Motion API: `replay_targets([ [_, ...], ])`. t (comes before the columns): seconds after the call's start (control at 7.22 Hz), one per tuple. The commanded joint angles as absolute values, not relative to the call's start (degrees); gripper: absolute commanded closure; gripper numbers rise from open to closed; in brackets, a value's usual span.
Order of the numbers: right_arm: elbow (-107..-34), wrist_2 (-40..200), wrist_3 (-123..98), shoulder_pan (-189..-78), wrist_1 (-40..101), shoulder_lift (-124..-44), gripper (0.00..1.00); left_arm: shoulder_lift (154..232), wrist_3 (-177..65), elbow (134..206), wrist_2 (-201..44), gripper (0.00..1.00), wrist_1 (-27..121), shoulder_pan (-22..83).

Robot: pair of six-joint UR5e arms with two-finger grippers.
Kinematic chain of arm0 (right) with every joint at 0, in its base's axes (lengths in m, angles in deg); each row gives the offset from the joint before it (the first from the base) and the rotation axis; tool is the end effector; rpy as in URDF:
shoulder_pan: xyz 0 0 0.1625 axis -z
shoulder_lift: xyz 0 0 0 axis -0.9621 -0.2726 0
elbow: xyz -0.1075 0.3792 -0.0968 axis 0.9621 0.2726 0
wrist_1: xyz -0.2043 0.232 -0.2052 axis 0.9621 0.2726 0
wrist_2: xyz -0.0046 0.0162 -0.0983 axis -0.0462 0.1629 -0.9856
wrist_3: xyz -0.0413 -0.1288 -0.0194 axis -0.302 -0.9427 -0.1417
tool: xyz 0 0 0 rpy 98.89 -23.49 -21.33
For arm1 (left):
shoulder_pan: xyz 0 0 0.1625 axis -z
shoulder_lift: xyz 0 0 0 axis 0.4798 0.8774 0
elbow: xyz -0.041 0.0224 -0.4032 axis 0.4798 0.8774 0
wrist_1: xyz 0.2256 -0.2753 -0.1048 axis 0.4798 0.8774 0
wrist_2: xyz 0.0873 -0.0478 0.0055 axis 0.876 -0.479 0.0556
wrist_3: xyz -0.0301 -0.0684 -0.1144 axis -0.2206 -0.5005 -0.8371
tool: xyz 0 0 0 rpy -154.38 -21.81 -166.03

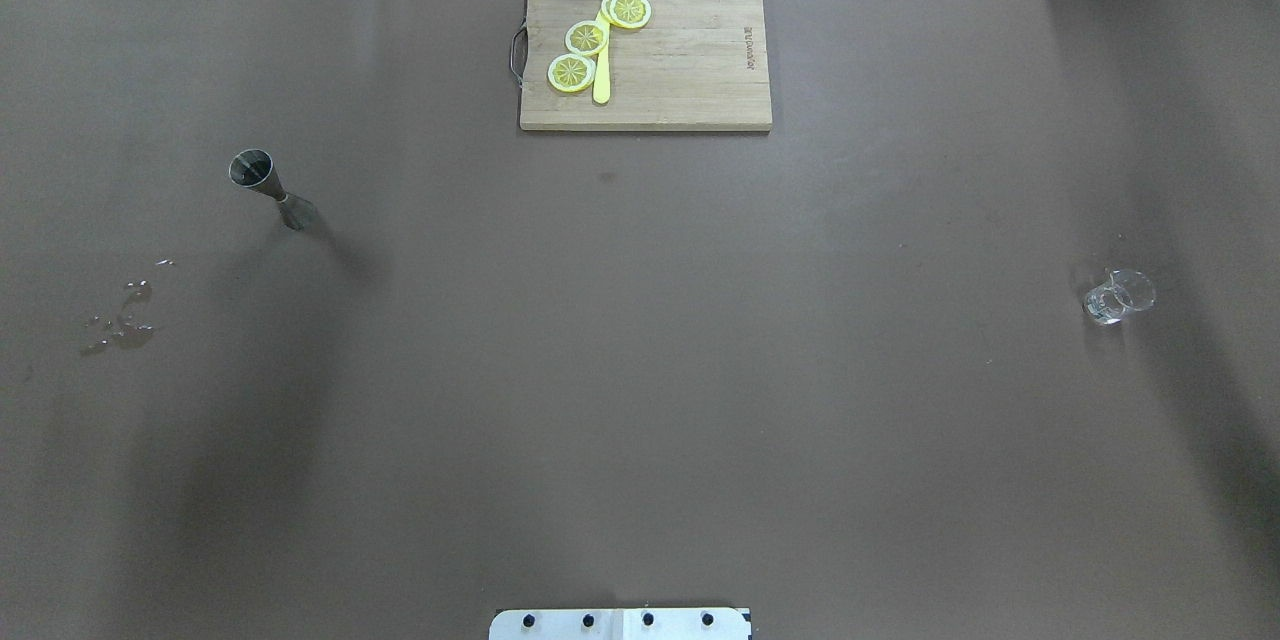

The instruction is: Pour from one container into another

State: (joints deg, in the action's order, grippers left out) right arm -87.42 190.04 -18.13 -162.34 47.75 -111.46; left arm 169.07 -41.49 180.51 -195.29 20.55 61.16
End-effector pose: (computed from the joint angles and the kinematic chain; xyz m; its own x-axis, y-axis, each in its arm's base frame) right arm 0.0270 -0.3986 0.5747 0.7176 0.0666 0.6932 -0.1071 0.9941 0.0153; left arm -0.0301 -0.4230 0.6020 0.6647 0.0906 -0.7416 -0.0019 0.9928 0.1196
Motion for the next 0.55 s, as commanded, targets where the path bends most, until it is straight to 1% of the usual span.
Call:
replay_targets([
  [0.0, -87.3, 190.0, -18.1, -162.4, 47.8, -111.4, 0.00, 172.4, -45.1, 179.4, -195.2, 0.02, 20.6, 61.2],
  [0.42, -87.4, 190.1, -18.2, -162.4, 47.8, -111.4, 0.00, 173.0, -48.7, 179.5, -194.8, 0.02, 23.2, 61.0],
])
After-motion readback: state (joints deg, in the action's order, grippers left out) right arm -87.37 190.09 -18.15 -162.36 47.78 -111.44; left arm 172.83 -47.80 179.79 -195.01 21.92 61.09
